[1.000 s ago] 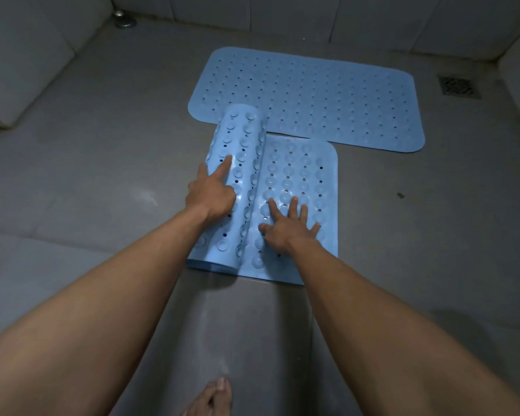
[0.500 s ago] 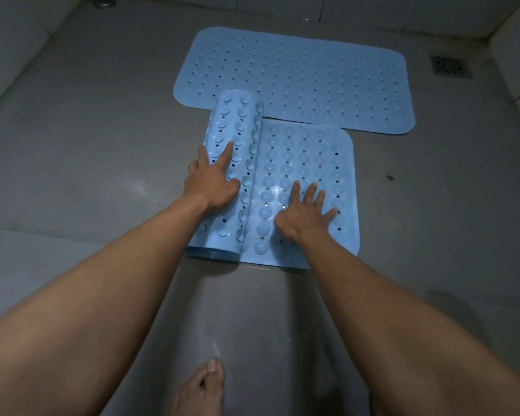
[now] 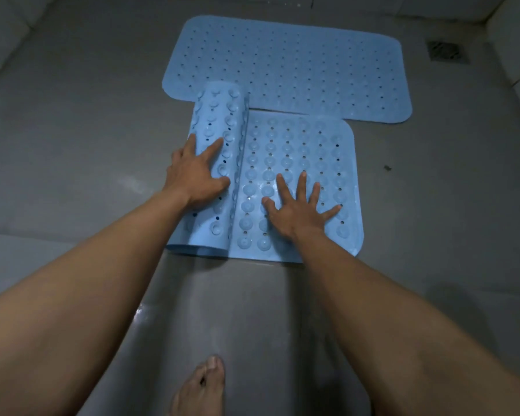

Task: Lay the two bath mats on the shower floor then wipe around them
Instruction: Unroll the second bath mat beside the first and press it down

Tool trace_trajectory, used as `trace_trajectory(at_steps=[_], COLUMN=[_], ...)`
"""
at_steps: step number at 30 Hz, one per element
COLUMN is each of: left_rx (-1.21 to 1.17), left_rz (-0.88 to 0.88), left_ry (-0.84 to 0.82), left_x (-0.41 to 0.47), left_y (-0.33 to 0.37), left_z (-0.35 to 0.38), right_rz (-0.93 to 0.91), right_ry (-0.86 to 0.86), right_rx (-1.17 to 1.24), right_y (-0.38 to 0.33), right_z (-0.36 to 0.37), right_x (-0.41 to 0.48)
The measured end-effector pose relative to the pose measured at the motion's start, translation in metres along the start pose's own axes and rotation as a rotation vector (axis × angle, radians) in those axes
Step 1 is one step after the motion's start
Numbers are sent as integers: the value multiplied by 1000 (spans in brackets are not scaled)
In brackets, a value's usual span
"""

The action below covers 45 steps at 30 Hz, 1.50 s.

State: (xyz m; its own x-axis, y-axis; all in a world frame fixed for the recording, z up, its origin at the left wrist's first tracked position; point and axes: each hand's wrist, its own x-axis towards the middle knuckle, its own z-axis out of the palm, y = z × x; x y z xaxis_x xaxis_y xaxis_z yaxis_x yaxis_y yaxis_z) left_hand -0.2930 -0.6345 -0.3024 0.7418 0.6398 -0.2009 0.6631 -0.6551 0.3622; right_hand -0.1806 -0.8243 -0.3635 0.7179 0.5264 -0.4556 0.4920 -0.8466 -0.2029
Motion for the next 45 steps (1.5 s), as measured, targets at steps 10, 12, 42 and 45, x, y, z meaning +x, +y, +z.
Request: trace_trajectory(at_steps=[10,12,42,45], left_rx=[81,61,424,405], left_rz=[22,-7,-66,-83], left_ry=[-91,-90,-164,-172], left_x=[3,2,-1,0], left_y=[27,28,-31,-38], left_z=[13,12,16,15], right_rz=[88,32,11,11], right_ry=[22,-24,-90,-59], right_rx=[49,63,33,24], right_y=[21,10,-29,-25], right_z=[-11,-10,-1,3], right_x=[-6,-2,4,1])
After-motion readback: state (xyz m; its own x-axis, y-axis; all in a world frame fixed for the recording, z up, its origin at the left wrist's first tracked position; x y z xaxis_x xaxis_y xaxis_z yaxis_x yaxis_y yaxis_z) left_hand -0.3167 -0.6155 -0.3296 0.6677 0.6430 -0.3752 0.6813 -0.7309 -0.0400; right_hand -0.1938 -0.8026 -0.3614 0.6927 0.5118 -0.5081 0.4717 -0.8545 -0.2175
